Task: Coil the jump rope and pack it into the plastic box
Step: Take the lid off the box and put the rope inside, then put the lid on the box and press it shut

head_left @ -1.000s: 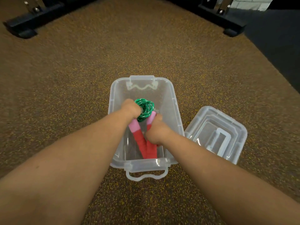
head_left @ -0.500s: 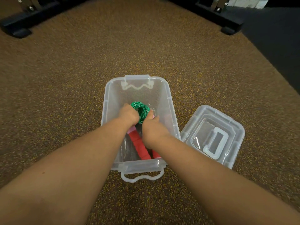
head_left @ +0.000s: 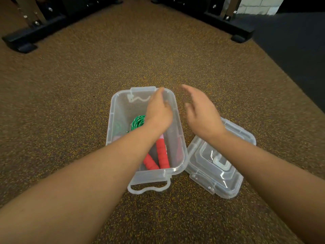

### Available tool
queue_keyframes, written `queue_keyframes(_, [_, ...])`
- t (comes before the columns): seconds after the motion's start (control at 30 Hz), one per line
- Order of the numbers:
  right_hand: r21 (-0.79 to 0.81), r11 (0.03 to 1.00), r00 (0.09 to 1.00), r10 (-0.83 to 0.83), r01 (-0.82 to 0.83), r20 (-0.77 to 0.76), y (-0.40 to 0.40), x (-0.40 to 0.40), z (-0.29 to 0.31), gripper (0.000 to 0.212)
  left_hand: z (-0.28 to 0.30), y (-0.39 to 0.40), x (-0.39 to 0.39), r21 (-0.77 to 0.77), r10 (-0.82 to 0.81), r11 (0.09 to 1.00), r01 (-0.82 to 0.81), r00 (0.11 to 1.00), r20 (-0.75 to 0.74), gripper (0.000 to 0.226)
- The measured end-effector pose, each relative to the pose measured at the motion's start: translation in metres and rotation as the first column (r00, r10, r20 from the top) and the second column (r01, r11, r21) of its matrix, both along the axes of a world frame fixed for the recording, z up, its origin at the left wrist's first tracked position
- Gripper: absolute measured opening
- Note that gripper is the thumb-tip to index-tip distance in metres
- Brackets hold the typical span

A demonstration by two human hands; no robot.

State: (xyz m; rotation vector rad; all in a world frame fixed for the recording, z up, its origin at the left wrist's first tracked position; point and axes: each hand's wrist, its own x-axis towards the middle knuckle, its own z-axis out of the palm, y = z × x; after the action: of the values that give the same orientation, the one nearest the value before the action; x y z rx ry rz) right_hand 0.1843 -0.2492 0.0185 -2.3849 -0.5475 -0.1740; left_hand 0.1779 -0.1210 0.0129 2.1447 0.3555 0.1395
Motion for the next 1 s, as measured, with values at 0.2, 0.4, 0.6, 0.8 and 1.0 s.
queue_keyframes(0.2, [-0.174, 0.959, 0.934, -0.262, 0.224, -0.245, -0.111, -0.017, -0.062, 0.056, 0.02, -0.088, -0.015, 0.167, -0.345, 0.936, 0.309, 0.9, 0.267, 0.047])
queue_keyframes(0.4, [-0.37, 0.872, 0.787, -0.463, 0.321, -0.409, -0.166, -0.065, -0.105, 0.064, -0.048, -0.155, -0.042, 0.124, -0.443, 0.86, 0.495, 0.844, -0.301, 0.05])
queue_keyframes(0.6, [-0.293, 0.9, 0.714, -0.434, 0.322, -0.549, -0.163, -0.091, -0.121, 0.072, -0.087, -0.143, -0.048, 0.263, -0.309, 0.821, 0.507, 0.781, -0.542, 0.07])
queue_keyframes(0.8, [-0.255, 0.891, 0.631, -0.447, 0.376, -0.633, -0.159, -0.089, -0.12, 0.075, -0.095, -0.133, -0.046, 0.308, -0.159, 0.854, 0.42, 0.774, -0.613, 0.079])
queue_keyframes(1.0, [-0.153, 0.863, 0.58, -0.445, 0.481, -0.682, -0.155, -0.086, -0.118, 0.076, -0.087, -0.138, -0.044, 0.212, -0.078, 0.945, 0.251, 0.798, -0.598, 0.078])
